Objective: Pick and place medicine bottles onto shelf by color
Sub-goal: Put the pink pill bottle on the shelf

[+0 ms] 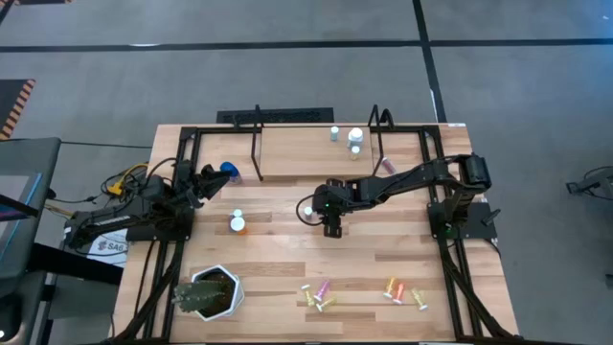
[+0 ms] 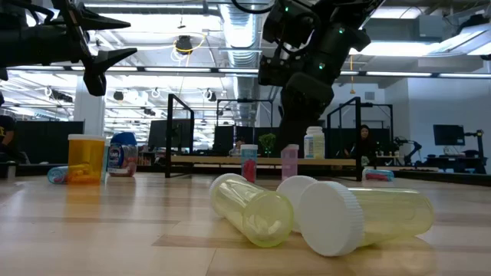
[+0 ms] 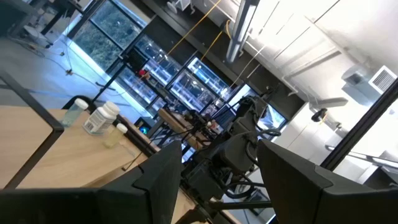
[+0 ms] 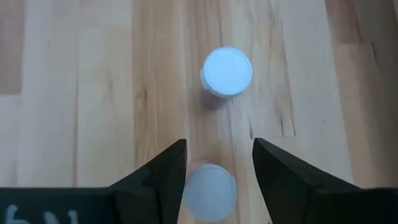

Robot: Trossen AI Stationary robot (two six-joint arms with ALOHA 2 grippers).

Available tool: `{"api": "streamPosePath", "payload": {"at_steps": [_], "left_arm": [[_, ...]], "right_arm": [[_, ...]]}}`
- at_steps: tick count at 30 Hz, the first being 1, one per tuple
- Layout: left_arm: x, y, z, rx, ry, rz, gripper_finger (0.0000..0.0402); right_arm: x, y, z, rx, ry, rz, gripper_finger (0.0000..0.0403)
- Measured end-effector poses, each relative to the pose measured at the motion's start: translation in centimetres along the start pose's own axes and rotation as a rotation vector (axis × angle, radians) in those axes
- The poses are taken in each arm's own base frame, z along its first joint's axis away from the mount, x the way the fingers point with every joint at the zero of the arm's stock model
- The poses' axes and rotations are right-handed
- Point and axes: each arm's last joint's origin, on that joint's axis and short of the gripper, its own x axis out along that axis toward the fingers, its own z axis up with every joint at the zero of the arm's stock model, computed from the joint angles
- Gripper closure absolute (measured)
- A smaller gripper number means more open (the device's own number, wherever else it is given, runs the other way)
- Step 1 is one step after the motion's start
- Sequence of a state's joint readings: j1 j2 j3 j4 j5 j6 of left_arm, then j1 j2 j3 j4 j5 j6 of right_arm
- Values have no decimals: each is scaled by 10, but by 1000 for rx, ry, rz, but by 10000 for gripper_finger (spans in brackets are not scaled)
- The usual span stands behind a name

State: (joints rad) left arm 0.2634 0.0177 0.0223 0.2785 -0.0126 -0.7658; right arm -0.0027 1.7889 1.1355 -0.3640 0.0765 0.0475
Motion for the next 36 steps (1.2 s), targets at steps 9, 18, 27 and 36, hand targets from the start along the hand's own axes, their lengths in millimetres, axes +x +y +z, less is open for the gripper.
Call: {"api": "streamPosePath", "payload": {"at_steps": [9, 18, 27, 36], "left_arm": [[0, 0, 0, -2, -1, 1, 203], [0, 0, 0, -2, -1, 2, 203], [0, 0, 0, -2, -2, 2, 203], [0, 0, 0, -2, -5, -1, 203]], "right_arm": [[0, 0, -7, 10, 70, -4, 218], [-1, 0, -10, 16, 102, -6, 237], [-1, -1, -11, 15, 114, -7, 277], [-15, -13, -15, 11, 209, -24, 260]]}}
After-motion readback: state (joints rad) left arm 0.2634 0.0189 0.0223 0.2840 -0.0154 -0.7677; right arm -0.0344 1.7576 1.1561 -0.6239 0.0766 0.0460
